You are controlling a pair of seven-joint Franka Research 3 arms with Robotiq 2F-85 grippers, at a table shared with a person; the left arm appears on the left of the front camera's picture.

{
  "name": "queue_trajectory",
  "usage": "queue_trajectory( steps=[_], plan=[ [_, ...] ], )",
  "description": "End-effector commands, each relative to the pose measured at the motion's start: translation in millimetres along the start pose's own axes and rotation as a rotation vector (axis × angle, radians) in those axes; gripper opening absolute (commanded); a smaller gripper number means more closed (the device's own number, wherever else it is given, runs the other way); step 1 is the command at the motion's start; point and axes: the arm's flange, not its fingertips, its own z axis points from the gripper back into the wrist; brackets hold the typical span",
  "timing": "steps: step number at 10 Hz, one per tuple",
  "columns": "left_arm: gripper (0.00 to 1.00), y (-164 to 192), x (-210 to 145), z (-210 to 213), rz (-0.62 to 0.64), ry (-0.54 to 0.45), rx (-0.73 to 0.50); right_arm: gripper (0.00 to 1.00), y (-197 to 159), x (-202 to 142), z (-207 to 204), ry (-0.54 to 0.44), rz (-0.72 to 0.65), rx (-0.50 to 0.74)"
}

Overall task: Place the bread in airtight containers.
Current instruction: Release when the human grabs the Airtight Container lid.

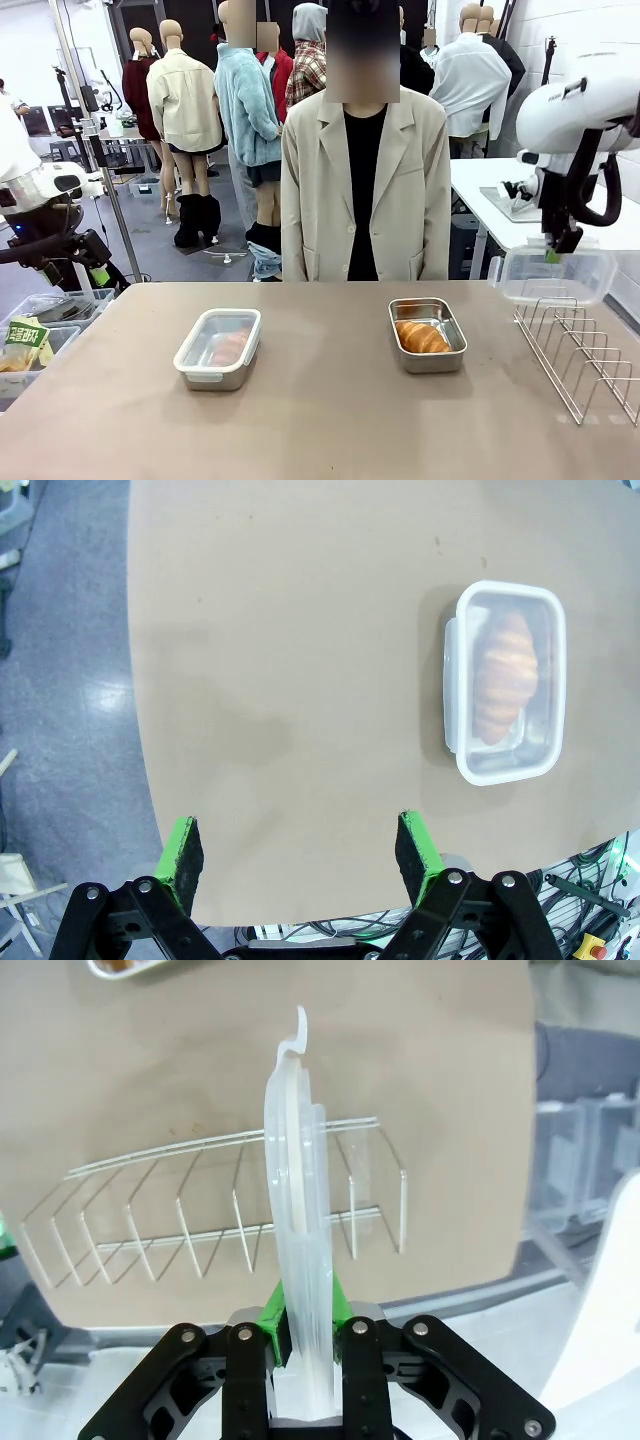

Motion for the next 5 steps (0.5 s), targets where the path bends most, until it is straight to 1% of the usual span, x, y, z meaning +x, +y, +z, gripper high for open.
queue_trajectory(
  steps=[1,2,3,4,5],
  plan=[
    [1.0,1.5,0.1,0.7,0.002,-0.002,-0.003,0.0,28.6,2.9,41.4,-0.062,0.126,-0.085],
    [1.0,1.5,0.1,0.7,0.002,-0.002,-0.003,0.0,40.4,12.8,61.5,-0.089,0.17,-0.143],
    [1.0,1.5,0.1,0.7,0.002,-0.002,-0.003,0.0,42.3,26.8,76.9,-0.113,0.194,-0.178],
    [1.0,1.5,0.1,0.7,0.002,-0.002,-0.003,0.0,36.8,47.6,88.2,-0.155,0.212,-0.216],
    [1.0,1.5,0.1,0.7,0.002,-0.002,-0.003,0.0,34.2,67.4,94.2,-0.204,0.242,-0.227]
  ],
)
